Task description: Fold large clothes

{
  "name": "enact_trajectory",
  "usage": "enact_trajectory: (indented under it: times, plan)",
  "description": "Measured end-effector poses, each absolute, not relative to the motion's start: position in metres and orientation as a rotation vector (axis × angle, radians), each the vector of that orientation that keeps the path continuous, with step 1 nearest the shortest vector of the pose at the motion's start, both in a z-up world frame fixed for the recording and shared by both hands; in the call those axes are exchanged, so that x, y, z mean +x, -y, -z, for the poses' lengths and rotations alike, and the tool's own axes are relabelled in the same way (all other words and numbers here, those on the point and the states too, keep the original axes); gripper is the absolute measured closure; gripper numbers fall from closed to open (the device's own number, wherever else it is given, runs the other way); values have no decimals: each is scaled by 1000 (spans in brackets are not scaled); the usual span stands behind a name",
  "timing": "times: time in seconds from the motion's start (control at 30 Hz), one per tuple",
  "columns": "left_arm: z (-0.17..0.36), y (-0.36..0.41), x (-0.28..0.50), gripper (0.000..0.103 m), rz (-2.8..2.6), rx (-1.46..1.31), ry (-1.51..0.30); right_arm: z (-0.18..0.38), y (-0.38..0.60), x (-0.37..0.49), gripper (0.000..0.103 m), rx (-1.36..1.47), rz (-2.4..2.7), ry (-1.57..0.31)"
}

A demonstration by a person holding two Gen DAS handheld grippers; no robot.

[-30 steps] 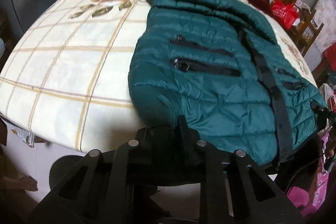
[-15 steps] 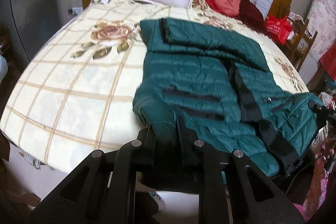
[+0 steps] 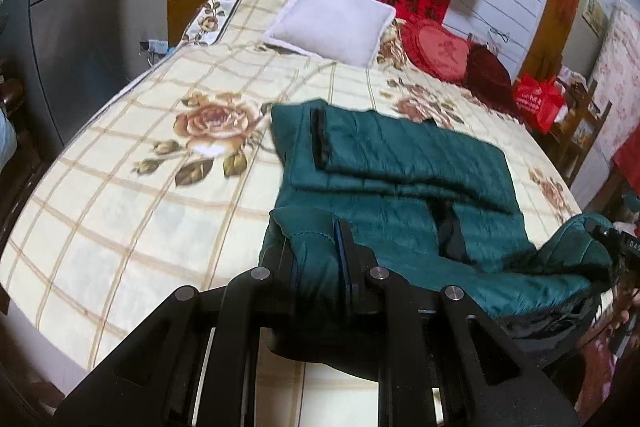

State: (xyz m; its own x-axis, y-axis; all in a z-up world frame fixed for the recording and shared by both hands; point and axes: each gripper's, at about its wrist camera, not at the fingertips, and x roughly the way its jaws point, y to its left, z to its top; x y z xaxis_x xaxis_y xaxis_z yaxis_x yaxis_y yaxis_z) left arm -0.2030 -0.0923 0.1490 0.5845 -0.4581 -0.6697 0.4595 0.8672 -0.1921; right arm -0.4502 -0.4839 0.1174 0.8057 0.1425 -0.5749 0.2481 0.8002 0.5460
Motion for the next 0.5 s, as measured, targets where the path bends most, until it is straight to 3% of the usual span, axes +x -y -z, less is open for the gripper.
enact_trajectory:
  times: [0.5]
  plan:
    - [-158, 150, -114, 88, 460, 7, -775, -112, 537, -359, 88, 680, 166, -669]
